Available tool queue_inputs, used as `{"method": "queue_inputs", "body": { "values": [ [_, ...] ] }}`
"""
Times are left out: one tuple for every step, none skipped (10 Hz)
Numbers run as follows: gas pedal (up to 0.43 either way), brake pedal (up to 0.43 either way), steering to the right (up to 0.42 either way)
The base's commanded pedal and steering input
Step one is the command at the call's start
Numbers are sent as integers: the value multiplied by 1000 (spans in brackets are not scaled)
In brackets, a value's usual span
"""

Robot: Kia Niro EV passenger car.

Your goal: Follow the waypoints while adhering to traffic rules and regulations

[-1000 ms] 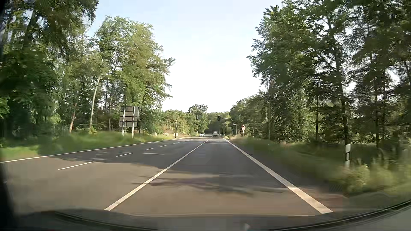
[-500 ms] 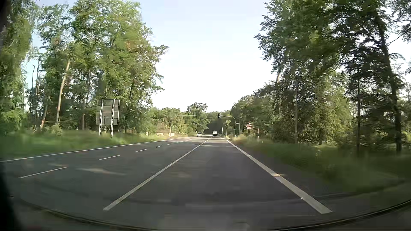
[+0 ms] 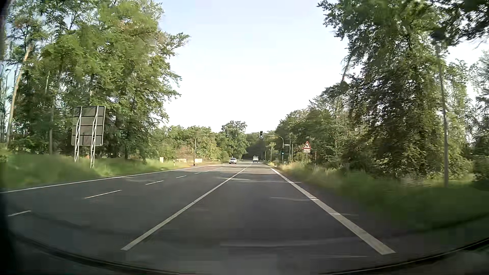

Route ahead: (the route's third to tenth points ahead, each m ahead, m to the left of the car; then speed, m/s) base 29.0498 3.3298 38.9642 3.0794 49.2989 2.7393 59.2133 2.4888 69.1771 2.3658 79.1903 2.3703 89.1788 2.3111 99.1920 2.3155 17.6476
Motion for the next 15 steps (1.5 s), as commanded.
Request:
{"method": "queue_inputs", "body": {
  "values": [
    [240, 30, 1],
    [240, 24, 1],
    [240, 30, 1],
    [240, 30, 1],
    [240, 30, 1],
    [240, 30, 1],
    [240, 30, 1],
    [240, 30, 1],
    [228, 30, 1],
    [228, 30, 1],
    [220, 30, 1],
    [220, 30, 1],
    [209, 30, 1],
    [209, 30, 2],
    [209, 30, 2]
  ]
}}
